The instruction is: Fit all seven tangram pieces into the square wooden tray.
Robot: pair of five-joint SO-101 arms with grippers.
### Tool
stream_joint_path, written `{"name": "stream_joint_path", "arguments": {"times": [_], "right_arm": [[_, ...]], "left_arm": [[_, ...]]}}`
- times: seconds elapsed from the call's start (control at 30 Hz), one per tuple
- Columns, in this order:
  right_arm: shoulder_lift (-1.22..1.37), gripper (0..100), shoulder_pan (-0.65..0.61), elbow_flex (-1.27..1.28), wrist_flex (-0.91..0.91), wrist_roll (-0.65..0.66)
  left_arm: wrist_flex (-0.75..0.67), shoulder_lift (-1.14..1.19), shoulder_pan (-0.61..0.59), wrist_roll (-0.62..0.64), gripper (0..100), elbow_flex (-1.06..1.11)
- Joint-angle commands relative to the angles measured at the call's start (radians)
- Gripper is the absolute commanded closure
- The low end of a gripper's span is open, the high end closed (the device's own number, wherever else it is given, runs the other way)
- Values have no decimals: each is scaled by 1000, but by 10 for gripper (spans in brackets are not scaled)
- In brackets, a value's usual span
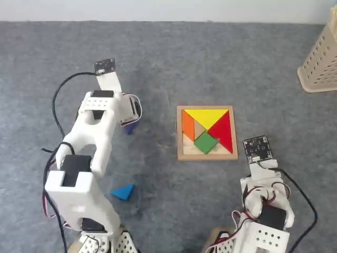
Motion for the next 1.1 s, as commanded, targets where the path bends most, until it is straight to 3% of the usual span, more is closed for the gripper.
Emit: {"name": "stream_joint_path", "arguments": {"times": [0.0,0.6,1.07], "right_arm": [[-13,991,8,18,10,9],[-13,991,13,18,10,9],[-13,991,13,18,10,9]], "left_arm": [[6,-12,5,11,801,-28],[-25,48,52,14,801,-30],[66,103,51,-3,805,-116]]}}
